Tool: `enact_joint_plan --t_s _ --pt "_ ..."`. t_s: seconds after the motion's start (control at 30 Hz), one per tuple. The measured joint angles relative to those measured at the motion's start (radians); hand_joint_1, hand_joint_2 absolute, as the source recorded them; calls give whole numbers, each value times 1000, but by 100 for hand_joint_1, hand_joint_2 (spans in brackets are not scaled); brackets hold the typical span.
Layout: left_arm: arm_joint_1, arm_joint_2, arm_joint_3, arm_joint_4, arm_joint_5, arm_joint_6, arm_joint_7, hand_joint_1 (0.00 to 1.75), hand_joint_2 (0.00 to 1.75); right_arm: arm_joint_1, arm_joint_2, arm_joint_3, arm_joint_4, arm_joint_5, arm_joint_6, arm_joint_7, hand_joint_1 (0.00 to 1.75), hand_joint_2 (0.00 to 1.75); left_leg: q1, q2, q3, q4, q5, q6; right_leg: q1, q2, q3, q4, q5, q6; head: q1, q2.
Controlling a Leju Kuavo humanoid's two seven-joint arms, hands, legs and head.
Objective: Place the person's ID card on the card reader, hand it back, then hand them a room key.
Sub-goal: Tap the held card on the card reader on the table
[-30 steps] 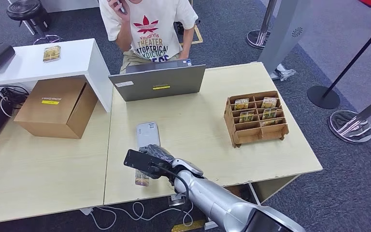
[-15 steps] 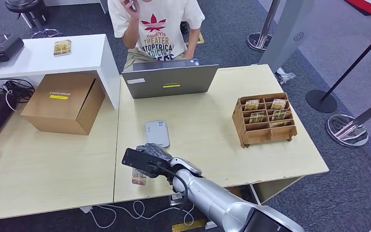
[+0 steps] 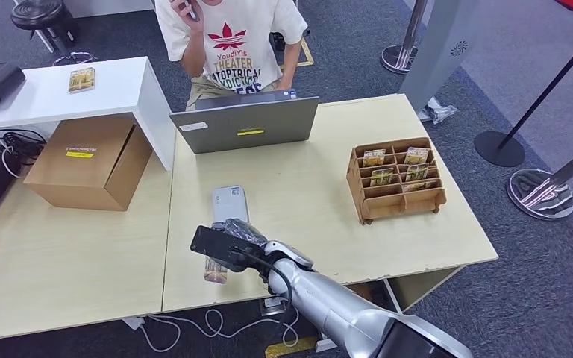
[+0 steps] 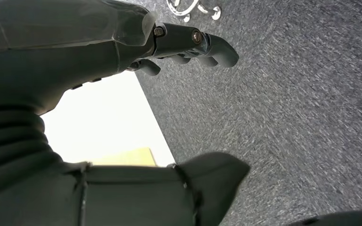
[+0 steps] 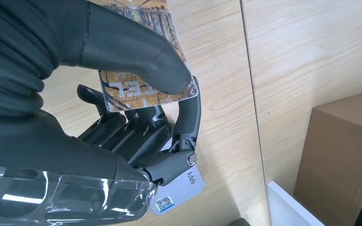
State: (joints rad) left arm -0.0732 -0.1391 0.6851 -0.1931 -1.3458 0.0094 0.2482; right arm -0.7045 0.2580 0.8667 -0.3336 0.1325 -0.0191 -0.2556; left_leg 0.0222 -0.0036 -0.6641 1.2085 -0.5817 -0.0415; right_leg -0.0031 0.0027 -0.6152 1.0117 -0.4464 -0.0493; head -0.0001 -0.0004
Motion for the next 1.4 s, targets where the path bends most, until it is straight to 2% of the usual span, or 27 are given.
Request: enact_joint_plan --t_s 0.03,0.07,0.1,0.13,0.2,0.23,0.27,0.37,0.53,0.87,1.4 --pt "0 0 0 0 -1 1 0 0 0 1 0 0 0 -1 0 0 175 175 0 0 -23 63 -25 -3 1 0 -4 3 0 -1 0 0" --pt "1 1 0 0 -2 1 0 0 0 2 0 0 0 -1 0 0 175 175 0 0 -35 100 -34 -5 1 -1 -8 6 0 -2 0 0" --pt "1 2 0 0 -4 1 1 0 0 3 0 0 0 -1 0 0 175 175 0 0 -27 98 -25 -5 0 -1 -12 11 1 -1 0 0" --pt "1 3 0 0 -5 1 1 0 0 3 0 0 0 -1 0 0 175 175 1 0 1 53 -1 -4 0 0 -15 17 1 -1 0 0" --pt "-2 4 0 0 -8 2 2 0 0 2 0 0 -1 -2 0 0 175 175 -1 1 76 -84 43 2 1 0 -21 28 0 5 0 0" --pt "-3 5 0 0 -9 2 3 0 0 1 0 0 -1 -2 -1 0 175 175 -3 1 101 -133 53 7 3 1 -23 31 0 10 0 0" --pt "-5 4 0 0 -10 2 4 0 0 1 0 0 -1 -2 -1 0 175 175 -3 1 112 -160 53 11 5 1 -26 34 -1 13 1 0" --pt "-4 2 0 0 -12 2 7 0 0 0 0 0 -1 -2 -1 1 175 175 -4 -1 110 -168 57 20 7 1 -28 31 4 11 2 0" --pt "-4 0 0 0 -17 1 9 0 0 0 0 0 -1 -3 -2 4 175 175 -6 -1 105 -167 63 29 6 2 -26 18 17 27 3 0" --pt "-5 0 0 0 -20 -3 10 0 0 0 0 0 -1 -3 -3 6 175 175 -8 0 105 -167 63 30 6 2 -26 15 18 31 2 0" --pt "-6 0 -1 0 -35 -11 14 0 0 -2 0 0 -2 -13 -15 4 175 175 -7 0 106 -172 65 26 6 2 -28 15 18 31 2 0"
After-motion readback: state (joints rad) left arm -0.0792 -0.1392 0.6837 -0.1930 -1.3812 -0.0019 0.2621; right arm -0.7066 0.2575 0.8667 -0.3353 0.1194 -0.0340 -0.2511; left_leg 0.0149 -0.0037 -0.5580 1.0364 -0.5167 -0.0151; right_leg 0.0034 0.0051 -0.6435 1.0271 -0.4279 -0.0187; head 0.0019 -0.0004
